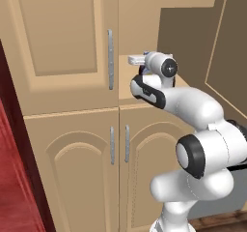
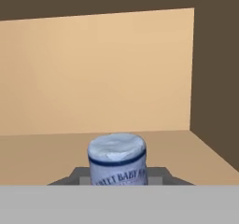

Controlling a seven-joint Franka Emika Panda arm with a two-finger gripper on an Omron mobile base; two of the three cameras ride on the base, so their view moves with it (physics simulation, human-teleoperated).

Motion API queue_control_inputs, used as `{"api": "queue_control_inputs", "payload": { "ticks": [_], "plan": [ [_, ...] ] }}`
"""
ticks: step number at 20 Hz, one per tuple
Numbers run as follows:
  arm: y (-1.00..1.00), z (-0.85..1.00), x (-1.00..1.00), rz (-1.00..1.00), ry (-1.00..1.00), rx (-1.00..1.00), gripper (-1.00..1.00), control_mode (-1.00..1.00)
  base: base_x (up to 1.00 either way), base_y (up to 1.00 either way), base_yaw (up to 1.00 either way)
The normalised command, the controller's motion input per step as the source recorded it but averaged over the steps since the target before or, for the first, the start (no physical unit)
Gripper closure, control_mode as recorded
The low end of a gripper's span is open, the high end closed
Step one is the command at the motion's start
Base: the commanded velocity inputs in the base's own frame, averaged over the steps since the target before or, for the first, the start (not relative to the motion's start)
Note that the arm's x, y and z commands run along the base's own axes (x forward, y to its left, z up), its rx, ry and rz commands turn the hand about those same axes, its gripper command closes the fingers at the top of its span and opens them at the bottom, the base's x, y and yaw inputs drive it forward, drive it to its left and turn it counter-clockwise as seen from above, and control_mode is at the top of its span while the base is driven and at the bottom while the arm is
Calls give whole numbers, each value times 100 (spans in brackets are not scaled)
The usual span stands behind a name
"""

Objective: The dining table condiment station is running low on condiment bottle. Refill the condiment station by opening the cabinet and taking the condiment bottle from the cabinet and placing it on the dining table.

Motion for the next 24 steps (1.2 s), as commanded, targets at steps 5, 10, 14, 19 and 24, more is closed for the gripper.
{"api": "queue_control_inputs", "payload": {
  "ticks": [5,10,14,19,24],
  "plan": [
    [0,0,-13,0,0,0,100,-100,0,0,0],
    [0,0,-70,0,-1,0,100,-100,0,0,0],
    [3,37,-81,0,0,0,100,-100,0,0,0],
    [0,74,-76,0,0,0,100,-100,0,0,0],
    [6,51,-83,0,9,0,100,-100,0,0,0]
  ]
}}
